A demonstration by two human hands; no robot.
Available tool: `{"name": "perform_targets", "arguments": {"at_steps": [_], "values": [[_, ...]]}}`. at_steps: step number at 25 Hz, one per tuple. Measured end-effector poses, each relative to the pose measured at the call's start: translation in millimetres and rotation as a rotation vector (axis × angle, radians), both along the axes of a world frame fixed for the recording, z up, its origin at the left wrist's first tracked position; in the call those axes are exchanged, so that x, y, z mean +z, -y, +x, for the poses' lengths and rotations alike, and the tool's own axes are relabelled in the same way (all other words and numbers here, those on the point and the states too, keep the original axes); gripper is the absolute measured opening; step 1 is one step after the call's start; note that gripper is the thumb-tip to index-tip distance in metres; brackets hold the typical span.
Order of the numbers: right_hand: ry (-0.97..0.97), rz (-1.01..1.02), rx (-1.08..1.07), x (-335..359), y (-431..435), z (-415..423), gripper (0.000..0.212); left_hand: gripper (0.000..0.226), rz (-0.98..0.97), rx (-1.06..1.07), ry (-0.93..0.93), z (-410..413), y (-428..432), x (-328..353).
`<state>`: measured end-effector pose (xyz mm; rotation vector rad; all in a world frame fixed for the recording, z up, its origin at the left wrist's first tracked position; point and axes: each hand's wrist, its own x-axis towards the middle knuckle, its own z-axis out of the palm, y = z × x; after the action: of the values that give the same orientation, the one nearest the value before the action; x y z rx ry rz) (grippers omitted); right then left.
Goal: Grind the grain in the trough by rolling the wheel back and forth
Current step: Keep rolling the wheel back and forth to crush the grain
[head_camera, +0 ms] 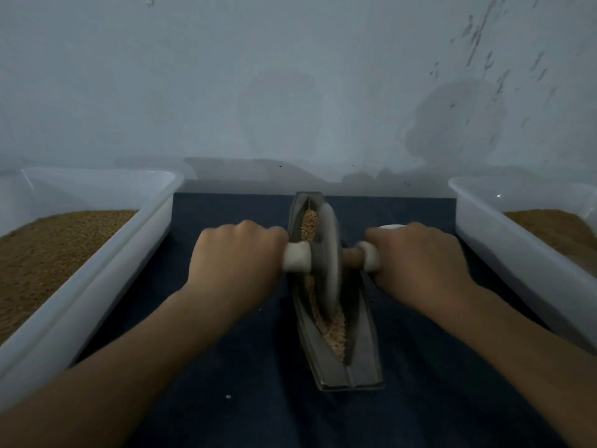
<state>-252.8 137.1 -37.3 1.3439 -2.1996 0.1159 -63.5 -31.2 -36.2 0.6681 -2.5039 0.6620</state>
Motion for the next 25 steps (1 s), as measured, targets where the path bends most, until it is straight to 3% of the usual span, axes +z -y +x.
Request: {"name": "perform_targets", "arguments": {"at_steps": [3,7,12,15,16,21,23,25], "values": [[0.148,0.005,-0.084,8,52,-24,0.023,0.008,0.071,0.085,-0.014,-44,29,11],[0.18,-0.007,-0.103,8,48,-21,0.02,0.003,0.106,0.089,0.046,-47,25,23],[-0.046,-0.035,0.003,0,-20,20,0.056,0.056,-0.005,-0.074,-0.062,19,-17,4],[-0.079,-0.006,-0.027,5,-19,21,0.066,0.06,0.05,-0.047,-0.04,16,-16,2],[-0.081,0.006,-0.042,6,-9,16,0.063,0.054,0.068,0.004,-0.018,8,-12,-1],[0.067,0.051,-0.101,22,58,-17,0.007,0.002,0.191,0.109,-0.072,-47,26,5],[0.07,0.055,-0.089,23,55,-16,0.009,0.003,0.21,0.101,-0.072,-43,24,7],[-0.022,0.035,-0.019,15,30,-4,0.024,0.016,0.161,0.045,-0.096,-21,13,-3]]}}
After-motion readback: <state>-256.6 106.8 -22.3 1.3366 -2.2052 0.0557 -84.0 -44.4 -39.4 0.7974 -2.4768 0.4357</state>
